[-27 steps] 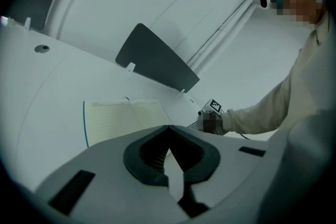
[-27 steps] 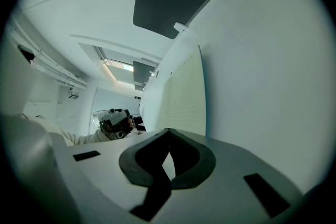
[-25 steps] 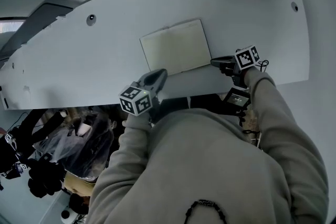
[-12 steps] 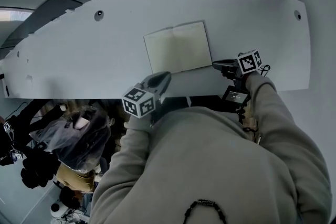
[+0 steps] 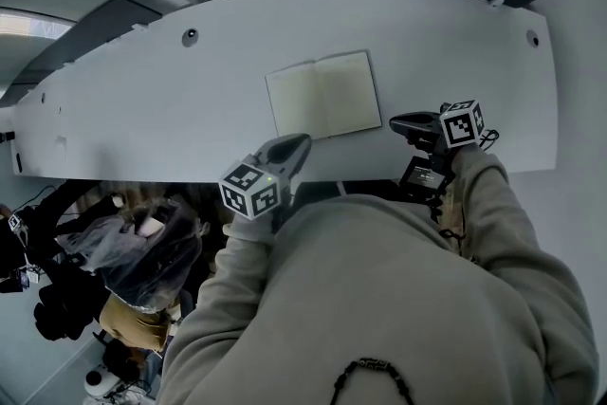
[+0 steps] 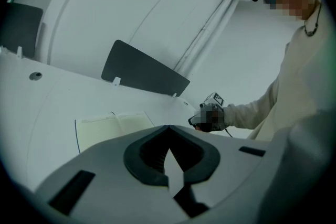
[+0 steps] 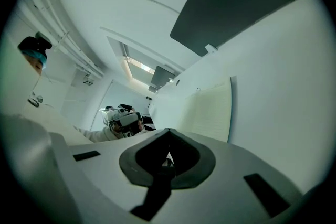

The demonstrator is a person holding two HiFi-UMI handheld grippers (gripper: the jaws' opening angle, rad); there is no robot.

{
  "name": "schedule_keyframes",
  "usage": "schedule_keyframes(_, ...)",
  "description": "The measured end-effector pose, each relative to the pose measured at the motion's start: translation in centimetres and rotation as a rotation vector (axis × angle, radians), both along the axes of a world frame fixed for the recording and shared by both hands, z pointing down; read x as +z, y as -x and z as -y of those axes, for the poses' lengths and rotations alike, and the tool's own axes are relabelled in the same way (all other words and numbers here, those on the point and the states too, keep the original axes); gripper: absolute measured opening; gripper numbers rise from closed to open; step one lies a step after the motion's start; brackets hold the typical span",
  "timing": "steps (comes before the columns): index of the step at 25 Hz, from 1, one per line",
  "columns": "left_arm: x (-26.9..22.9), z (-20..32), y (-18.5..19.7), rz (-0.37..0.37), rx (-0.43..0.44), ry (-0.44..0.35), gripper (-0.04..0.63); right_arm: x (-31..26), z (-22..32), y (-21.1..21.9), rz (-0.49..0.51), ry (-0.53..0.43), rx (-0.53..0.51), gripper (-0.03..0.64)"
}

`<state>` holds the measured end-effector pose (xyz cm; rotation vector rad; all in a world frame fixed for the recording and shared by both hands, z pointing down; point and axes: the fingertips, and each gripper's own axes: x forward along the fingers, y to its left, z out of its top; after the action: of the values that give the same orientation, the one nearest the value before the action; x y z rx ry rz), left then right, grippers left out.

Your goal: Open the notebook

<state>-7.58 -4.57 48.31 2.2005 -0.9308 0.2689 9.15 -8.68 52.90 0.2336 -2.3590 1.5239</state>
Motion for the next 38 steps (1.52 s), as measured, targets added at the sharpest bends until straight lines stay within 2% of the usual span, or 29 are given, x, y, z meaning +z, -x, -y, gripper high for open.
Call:
schedule_keyframes(2,0.1,0.3,-0.2,0.024,0.022,-0.008,-0.003,-1.2,0.1,-0.2,0.007,-0.03,0.009,0.021)
schedule_keyframes(8,-2.2,2.0,-2.2,0.019,0.081,-0.071,-0.003,-4.8,0.5,-1.4,0.007,-0.127,0.036,0.021)
schedule_keyframes(13,-5.8,4.2,-4.9,0.016,0.142,-0.164,-0.003,-9.6,1.8,-2.6,0.053,-0.235,0.078,0.021)
schedule_keyframes(20,-12.5,5.8,-5.7,-0.016,0.173,-0.316,-0.003,-17.5,2.3,-1.3,0.093,-0.441,0.095,0.021)
schedule_keyframes(25,-19.1,7.3,-7.2,-0.08,0.203,-0.442,-0.003,-25.0,3.4,-0.5,0.255,-0.514,0.15,0.021)
schedule_keyframes(28,-23.6,8.6,-7.8,-0.144,0.186,-0.498,-0.003,-27.5,4.2,-0.5,0.144,-0.652,0.139,0.021)
schedule_keyframes(30,-26.2,9.0,-8.0,-0.188,0.173,-0.534,-0.003,-28.7,4.2,-1.0,0.105,-0.704,0.149,0.021)
schedule_keyframes(33,-27.5,8.8,-8.9,-0.166,0.201,-0.585,-0.003,-30.1,3.8,-1.5,0.122,-0.732,0.167,0.021)
schedule_keyframes(38,-26.9,8.7,-10.1,-0.121,0.225,-0.613,-0.003,-31.5,3.3,-1.2,0.163,-0.761,0.16,0.021)
